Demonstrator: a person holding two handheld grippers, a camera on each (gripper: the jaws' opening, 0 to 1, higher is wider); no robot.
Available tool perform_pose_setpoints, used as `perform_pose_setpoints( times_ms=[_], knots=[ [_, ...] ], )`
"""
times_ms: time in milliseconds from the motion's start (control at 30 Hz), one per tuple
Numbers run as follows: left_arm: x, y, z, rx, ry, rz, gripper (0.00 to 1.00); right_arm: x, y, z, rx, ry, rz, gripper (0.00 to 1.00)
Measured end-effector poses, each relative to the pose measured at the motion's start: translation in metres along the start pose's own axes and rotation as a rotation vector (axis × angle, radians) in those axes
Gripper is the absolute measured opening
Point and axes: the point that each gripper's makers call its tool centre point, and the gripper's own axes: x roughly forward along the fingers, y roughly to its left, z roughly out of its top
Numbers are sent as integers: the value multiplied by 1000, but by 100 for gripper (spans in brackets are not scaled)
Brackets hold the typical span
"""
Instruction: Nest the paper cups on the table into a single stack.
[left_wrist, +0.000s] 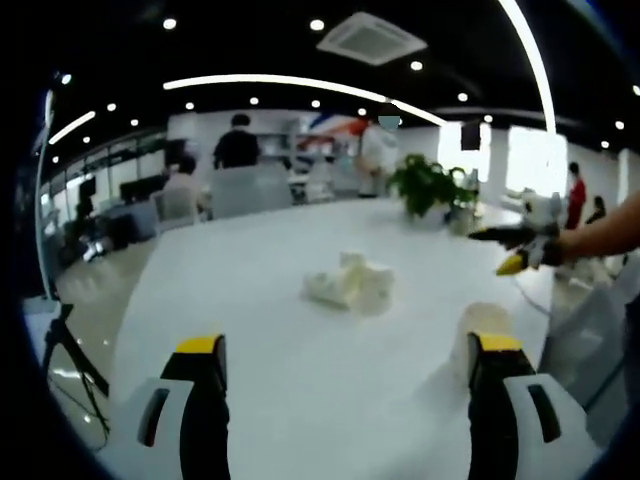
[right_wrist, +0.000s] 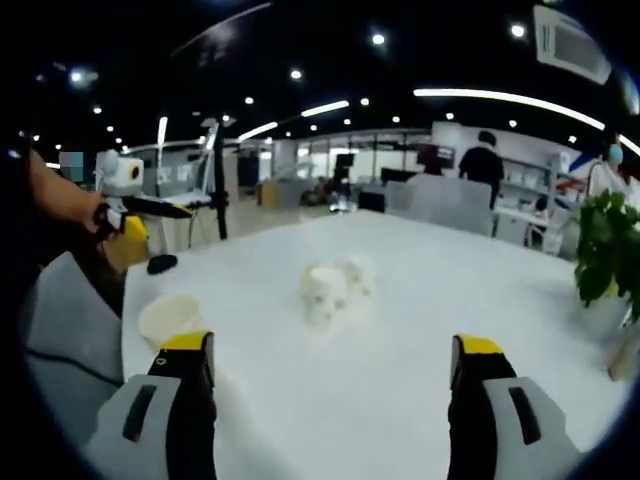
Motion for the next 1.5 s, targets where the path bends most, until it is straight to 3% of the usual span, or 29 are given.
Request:
perform_pose_setpoints(
  times_ms=[700,800,867,1167,1500],
  knots=[
    [11,-10,5,-13,3,-42,98,65,7,13,26,-65,72,93],
    [10,-7,5,-12,6,-36,98,75,7,12,29,-66,75,94],
    [9,-6,5,-14,6,-32,98,83,5,9,31,-59,63,99],
    [9,-4,1,-19,16,-30,98,110,13,6,15,-78,96,100],
    [10,-1,-1,-34,16,-15,98,138,11,1,30,-71,101,91]
  ],
)
